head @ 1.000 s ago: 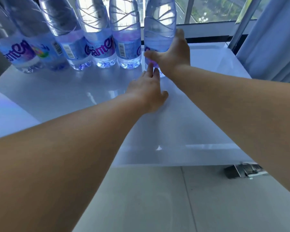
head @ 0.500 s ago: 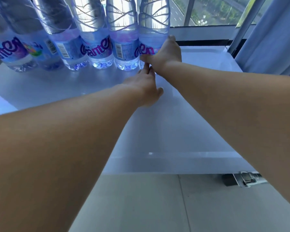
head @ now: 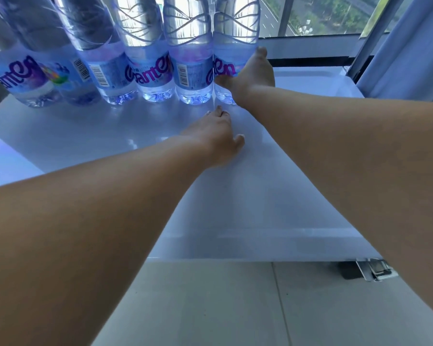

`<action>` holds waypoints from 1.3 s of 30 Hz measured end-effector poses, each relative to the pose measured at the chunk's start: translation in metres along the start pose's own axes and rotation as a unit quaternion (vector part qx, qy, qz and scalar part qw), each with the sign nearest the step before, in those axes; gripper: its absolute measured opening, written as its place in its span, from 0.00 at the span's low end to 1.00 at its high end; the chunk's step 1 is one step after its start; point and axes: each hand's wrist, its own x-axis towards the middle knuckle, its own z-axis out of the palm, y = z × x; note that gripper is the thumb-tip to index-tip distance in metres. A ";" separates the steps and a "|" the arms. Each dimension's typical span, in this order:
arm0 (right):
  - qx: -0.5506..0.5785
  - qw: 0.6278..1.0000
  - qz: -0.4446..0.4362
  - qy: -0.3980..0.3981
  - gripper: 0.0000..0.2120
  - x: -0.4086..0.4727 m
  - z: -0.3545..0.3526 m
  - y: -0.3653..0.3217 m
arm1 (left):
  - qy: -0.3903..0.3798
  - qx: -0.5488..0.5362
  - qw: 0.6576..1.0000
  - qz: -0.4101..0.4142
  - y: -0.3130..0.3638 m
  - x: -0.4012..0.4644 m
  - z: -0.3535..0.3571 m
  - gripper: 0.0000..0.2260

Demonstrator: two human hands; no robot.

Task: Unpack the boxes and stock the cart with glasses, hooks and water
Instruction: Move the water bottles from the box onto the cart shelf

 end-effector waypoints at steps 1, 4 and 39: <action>-0.002 1.000 0.004 -0.003 0.35 0.000 0.001 -0.001 | 0.001 0.000 1.000 -0.003 -0.001 -0.001 -0.001 0.29; -0.019 0.999 0.035 -0.015 0.39 -0.012 0.003 -0.005 | 0.013 -0.003 1.000 -0.008 -0.004 -0.005 -0.001 0.27; -0.229 0.788 -0.356 -0.446 0.16 -0.429 -0.085 -0.598 | 0.022 -0.153 0.932 -0.329 -0.213 -0.585 -0.440 0.20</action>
